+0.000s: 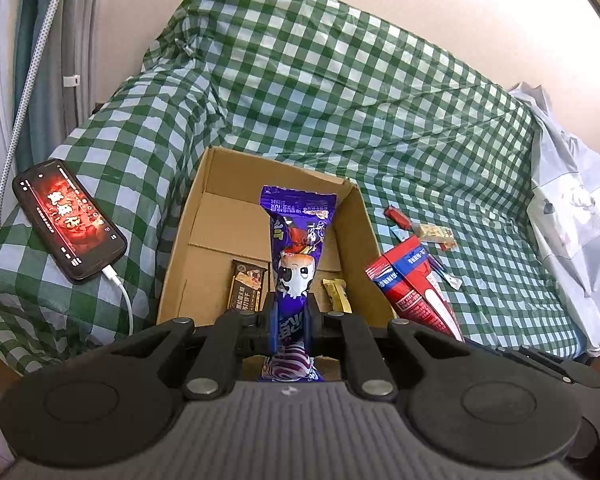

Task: Organize snacks
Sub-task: 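Lower both held snacks into the box and open both tools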

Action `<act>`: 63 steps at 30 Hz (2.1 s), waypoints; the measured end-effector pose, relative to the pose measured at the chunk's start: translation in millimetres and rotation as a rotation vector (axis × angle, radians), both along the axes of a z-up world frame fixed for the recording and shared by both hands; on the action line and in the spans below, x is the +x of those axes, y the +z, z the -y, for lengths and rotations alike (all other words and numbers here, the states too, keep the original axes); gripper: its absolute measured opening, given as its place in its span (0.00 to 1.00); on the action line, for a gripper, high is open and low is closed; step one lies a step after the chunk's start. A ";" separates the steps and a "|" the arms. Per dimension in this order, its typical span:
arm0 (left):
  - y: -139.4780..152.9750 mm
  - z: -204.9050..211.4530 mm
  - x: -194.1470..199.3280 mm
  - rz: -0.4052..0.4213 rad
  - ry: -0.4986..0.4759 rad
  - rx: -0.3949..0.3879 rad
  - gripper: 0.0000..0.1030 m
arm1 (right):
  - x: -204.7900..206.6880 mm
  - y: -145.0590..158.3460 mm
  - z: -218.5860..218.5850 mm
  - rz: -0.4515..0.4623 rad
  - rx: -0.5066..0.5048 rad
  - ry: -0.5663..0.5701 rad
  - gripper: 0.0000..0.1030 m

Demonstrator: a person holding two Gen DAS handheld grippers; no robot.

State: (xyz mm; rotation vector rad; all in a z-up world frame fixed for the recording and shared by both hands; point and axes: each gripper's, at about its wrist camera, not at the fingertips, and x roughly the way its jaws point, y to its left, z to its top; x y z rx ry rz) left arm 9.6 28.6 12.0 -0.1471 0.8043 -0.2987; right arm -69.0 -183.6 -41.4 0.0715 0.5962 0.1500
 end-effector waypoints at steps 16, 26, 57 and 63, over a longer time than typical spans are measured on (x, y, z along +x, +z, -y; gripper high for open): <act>-20.0 4.2 45.3 -0.045 0.001 0.007 0.12 | 40.7 -17.5 -3.1 -0.064 -0.002 -0.017 0.31; -41.4 17.6 87.6 -0.103 0.006 0.046 0.12 | 78.9 -34.7 4.4 -0.113 0.007 -0.028 0.31; -114.4 48.4 194.2 -0.248 0.004 0.206 0.12 | 190.3 -91.5 14.4 -0.227 0.062 -0.048 0.32; -111.8 51.4 193.3 -0.266 0.020 0.231 1.00 | 197.6 -83.3 14.8 -0.230 0.063 -0.062 0.66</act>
